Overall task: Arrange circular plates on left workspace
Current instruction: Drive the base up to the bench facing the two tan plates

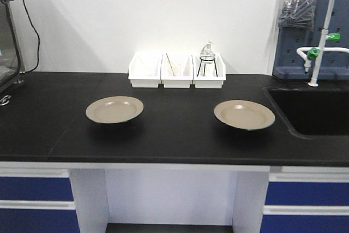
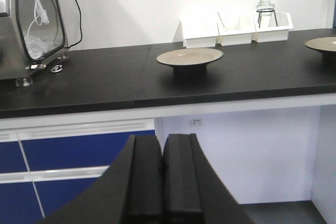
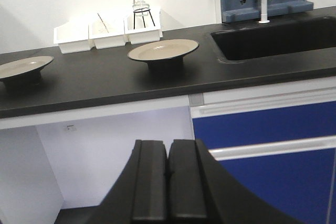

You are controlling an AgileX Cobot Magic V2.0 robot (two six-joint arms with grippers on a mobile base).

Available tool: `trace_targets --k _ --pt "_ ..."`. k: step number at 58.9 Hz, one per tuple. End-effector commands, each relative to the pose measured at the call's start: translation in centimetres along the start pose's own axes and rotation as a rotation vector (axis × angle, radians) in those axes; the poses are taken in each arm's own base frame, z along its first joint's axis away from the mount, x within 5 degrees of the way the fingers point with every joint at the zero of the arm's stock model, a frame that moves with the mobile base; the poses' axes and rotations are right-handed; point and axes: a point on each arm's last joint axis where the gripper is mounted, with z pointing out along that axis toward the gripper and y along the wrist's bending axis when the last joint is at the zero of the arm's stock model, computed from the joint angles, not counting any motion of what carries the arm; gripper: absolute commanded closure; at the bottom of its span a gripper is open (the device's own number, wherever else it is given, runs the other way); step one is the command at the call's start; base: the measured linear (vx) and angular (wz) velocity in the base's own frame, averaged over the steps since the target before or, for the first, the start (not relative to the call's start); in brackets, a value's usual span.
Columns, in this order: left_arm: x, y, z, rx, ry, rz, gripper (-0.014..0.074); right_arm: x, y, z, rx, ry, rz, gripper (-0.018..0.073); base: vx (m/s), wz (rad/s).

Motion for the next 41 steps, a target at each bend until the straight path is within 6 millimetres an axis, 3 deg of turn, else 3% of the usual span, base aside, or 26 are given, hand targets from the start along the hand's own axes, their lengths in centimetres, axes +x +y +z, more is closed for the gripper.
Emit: trace_targets --k 1,41 --pt "-0.42 0.06 -0.09 -0.009 -0.085 -0.009 0.0594 -0.58 -0.04 -0.11 0.004 -0.088 -0.010 0.0560 0.44 0.05" --pt "-0.42 0.06 -0.09 -0.009 -0.085 -0.009 0.0594 -0.58 -0.04 -0.11 0.004 -0.088 -0.010 0.0560 0.42 0.02"
